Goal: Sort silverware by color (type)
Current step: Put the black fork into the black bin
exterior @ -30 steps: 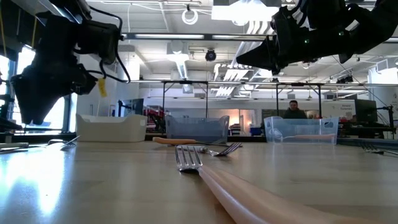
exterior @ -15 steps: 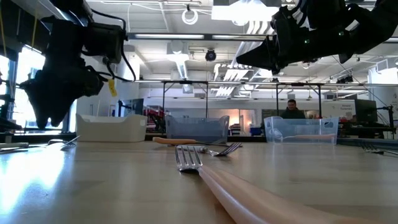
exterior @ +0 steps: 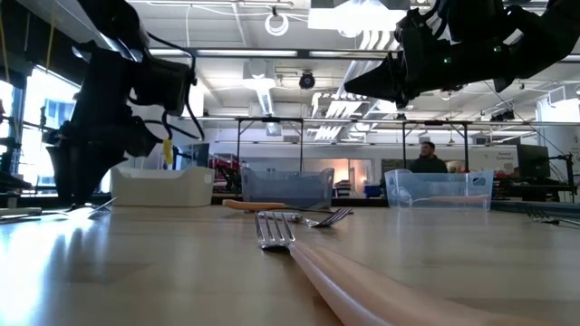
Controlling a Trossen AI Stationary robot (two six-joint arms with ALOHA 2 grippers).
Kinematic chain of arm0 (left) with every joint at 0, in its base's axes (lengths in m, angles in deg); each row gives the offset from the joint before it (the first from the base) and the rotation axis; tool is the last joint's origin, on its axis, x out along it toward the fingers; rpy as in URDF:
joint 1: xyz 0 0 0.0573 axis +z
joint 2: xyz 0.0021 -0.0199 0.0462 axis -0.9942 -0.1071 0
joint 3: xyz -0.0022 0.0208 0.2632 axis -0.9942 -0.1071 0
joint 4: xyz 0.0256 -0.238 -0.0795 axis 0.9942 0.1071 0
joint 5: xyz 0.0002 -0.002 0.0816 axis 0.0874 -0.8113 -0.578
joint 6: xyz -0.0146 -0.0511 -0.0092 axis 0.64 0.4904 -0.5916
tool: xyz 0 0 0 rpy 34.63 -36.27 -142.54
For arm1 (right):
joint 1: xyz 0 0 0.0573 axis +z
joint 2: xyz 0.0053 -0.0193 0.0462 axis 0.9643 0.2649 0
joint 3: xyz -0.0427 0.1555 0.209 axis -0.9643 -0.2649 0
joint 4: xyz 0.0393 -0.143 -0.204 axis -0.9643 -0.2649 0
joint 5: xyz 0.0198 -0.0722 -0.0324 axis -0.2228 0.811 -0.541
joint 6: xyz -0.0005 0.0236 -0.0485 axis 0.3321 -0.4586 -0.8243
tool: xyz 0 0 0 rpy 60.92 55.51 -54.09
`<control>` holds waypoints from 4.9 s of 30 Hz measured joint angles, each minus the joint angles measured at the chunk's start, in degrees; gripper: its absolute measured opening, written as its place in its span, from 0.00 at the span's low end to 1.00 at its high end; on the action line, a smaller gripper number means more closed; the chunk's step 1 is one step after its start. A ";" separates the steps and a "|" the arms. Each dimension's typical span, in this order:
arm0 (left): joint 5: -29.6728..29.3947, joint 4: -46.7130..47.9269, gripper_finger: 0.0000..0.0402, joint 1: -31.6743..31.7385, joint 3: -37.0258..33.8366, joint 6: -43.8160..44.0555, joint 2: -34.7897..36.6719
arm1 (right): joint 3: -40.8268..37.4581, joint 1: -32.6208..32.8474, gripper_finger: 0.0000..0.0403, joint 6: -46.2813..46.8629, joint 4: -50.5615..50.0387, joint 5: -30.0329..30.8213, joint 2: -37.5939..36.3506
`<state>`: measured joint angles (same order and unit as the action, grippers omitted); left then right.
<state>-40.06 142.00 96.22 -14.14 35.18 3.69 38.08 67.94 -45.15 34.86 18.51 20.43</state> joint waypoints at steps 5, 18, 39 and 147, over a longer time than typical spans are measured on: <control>-2.42 0.00 0.53 1.44 0.00 -2.07 -1.69 | 0.00 0.00 0.00 0.15 0.00 -0.15 0.00; -2.16 -2.66 0.44 2.73 0.04 -6.90 -3.82 | 0.00 0.00 0.00 0.51 0.00 -0.33 0.00; -2.41 -2.33 0.03 6.81 0.04 -13.52 -3.89 | 0.00 0.00 0.00 0.84 0.00 -0.46 0.00; -5.31 -2.12 0.00 20.30 74.71 -54.73 -40.55 | -0.02 -0.44 0.00 -6.61 -12.25 4.44 -9.88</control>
<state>-45.36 139.88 116.52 60.58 -19.56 -36.86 38.06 67.50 -51.76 22.61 22.95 10.55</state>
